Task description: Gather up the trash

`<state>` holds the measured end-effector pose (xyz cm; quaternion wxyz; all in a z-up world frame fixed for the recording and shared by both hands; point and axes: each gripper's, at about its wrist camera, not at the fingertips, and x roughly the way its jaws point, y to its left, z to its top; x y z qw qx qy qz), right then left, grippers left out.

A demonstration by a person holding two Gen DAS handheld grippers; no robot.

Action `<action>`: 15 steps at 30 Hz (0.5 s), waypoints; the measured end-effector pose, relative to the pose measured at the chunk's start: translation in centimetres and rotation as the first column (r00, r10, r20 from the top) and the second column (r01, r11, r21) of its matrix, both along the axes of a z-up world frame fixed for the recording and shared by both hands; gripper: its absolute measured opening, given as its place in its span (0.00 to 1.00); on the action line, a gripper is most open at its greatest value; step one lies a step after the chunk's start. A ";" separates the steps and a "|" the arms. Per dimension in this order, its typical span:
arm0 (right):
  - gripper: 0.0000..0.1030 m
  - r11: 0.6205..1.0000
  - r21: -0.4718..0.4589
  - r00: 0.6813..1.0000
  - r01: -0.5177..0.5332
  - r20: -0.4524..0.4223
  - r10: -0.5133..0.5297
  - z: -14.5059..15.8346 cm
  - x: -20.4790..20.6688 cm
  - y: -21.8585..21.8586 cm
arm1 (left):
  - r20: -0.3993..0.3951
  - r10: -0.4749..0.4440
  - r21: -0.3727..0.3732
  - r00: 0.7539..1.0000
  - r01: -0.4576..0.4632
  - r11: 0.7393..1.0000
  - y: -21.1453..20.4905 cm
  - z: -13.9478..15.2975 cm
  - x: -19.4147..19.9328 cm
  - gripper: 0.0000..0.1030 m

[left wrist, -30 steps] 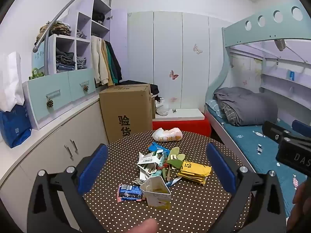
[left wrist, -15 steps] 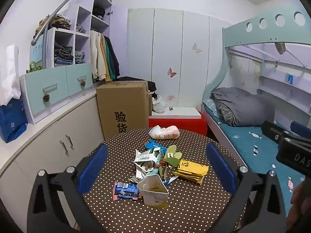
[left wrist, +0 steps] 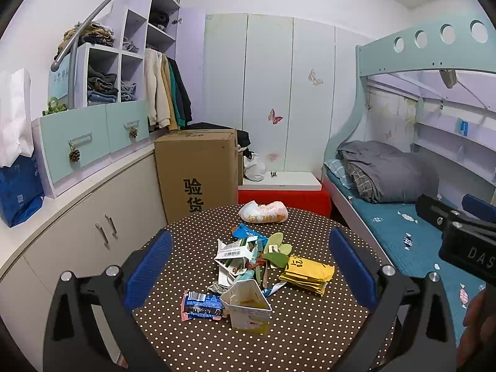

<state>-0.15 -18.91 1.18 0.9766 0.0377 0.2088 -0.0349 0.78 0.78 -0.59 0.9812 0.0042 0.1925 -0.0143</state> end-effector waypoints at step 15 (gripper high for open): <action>0.94 1.000 -0.003 1.000 -0.001 -0.007 0.001 -0.3 0.5 0.3 | 0.000 -0.003 -0.004 1.000 0.003 1.000 0.2 0.0 0.1 0.96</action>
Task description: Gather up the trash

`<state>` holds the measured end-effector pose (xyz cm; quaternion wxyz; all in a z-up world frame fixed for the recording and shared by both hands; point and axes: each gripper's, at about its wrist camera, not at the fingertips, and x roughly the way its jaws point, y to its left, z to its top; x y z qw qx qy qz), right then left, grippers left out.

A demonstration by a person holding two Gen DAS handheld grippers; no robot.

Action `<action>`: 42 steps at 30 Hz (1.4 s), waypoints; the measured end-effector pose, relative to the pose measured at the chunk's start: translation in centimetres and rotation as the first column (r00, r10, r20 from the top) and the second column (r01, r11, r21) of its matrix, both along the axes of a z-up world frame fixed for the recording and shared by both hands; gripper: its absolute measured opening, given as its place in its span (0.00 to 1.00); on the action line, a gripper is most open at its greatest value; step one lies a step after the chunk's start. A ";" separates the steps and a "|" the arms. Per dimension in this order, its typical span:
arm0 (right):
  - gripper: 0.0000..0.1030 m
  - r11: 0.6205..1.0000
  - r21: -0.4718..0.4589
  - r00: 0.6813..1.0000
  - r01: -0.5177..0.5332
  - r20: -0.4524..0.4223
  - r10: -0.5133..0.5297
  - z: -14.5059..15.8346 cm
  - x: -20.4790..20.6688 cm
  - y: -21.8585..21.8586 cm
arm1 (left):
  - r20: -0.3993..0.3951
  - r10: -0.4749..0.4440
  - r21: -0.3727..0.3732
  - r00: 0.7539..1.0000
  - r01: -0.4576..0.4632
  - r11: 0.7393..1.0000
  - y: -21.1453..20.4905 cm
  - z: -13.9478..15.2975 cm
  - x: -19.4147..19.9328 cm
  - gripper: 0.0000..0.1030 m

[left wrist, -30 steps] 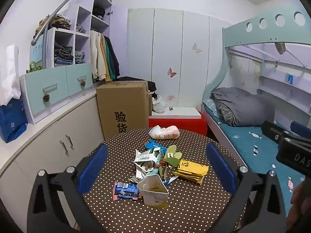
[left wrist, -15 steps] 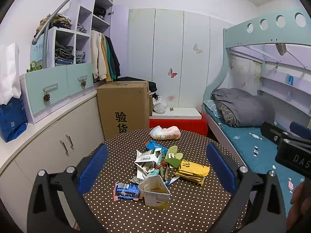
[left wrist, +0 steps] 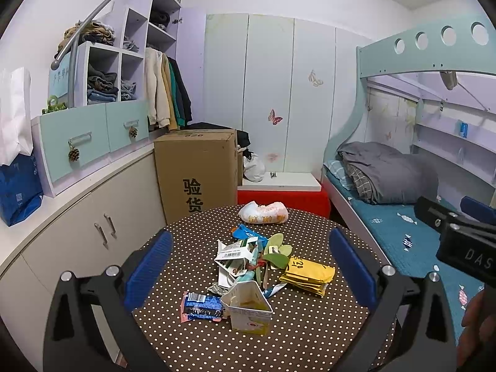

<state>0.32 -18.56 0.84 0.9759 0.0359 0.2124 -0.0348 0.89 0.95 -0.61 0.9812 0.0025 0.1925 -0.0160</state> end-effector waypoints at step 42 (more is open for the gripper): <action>0.94 0.863 0.075 0.797 -0.500 -0.351 0.492 -14.3 8.4 13.1 | -0.293 0.212 0.026 0.932 -0.214 0.976 12.9 -12.7 3.7 0.96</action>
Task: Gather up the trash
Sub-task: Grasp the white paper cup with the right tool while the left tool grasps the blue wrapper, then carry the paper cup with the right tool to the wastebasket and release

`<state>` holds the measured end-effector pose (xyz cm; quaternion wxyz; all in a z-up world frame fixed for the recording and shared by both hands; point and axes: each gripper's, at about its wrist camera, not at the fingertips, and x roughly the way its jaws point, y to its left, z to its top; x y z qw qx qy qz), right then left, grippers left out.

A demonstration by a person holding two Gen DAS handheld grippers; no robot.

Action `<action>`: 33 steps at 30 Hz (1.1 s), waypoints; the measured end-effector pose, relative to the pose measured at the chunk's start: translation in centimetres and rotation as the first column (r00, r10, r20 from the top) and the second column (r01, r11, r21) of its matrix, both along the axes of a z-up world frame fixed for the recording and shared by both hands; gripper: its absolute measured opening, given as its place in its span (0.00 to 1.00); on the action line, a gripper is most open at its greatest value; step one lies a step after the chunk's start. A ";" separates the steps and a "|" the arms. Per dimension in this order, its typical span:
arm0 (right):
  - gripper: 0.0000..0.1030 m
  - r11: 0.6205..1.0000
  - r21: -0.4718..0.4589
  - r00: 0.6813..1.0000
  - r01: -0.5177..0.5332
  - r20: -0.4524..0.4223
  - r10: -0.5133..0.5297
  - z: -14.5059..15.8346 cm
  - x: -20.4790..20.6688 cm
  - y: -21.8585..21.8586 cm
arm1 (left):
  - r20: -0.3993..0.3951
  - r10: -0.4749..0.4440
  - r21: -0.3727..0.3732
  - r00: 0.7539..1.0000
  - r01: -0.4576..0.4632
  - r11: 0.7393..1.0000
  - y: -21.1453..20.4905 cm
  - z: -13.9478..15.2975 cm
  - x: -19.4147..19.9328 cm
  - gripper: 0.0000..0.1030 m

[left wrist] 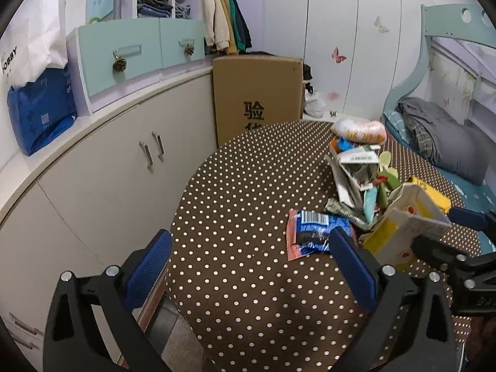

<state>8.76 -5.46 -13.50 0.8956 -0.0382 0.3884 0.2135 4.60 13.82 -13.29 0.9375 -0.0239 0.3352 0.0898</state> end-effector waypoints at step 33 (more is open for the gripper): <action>0.41 0.986 0.154 0.997 0.068 0.037 -0.074 1.5 -0.3 -8.5 | -0.290 -0.650 0.243 0.703 0.711 0.660 -7.1 -4.7 6.3 0.39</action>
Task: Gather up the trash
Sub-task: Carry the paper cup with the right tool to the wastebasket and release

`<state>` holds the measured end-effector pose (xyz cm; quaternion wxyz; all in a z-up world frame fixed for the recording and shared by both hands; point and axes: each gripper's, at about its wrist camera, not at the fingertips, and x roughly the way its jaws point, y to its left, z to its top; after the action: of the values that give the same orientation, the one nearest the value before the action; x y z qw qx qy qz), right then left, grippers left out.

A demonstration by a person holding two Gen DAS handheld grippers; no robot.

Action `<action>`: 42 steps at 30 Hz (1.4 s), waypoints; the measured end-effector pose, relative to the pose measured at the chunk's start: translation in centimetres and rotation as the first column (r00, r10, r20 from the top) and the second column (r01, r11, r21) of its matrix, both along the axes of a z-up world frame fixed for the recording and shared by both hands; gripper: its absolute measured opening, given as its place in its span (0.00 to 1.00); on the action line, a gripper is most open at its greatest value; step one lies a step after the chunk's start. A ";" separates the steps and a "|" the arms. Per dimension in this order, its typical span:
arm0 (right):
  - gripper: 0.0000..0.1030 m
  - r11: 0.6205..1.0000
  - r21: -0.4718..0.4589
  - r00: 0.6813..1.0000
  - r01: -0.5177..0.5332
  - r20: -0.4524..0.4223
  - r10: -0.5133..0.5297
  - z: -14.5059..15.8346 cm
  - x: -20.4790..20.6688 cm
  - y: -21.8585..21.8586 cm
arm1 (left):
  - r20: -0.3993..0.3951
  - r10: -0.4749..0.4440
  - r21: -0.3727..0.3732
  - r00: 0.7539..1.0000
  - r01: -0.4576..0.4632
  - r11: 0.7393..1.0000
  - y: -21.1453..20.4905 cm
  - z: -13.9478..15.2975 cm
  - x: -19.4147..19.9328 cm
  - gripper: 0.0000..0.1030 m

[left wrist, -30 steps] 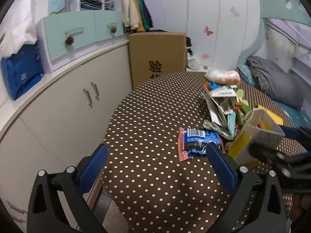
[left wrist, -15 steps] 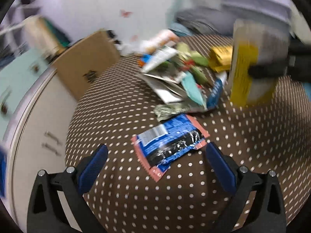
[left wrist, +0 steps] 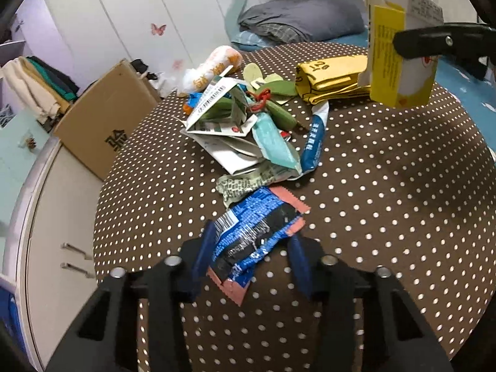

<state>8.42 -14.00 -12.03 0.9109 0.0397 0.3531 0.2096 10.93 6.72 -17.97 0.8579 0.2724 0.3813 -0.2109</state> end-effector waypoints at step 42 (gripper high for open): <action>0.42 0.901 0.055 0.902 0.430 -0.071 -0.426 -3.3 3.8 -26.8 | 0.012 0.014 -0.559 1.000 -0.005 0.829 -19.1 10.7 1.4 0.05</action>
<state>12.19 -40.79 -15.35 0.9224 0.1537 0.3540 0.0156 12.33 -12.41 -7.31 0.9041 0.0093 0.2974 -0.3066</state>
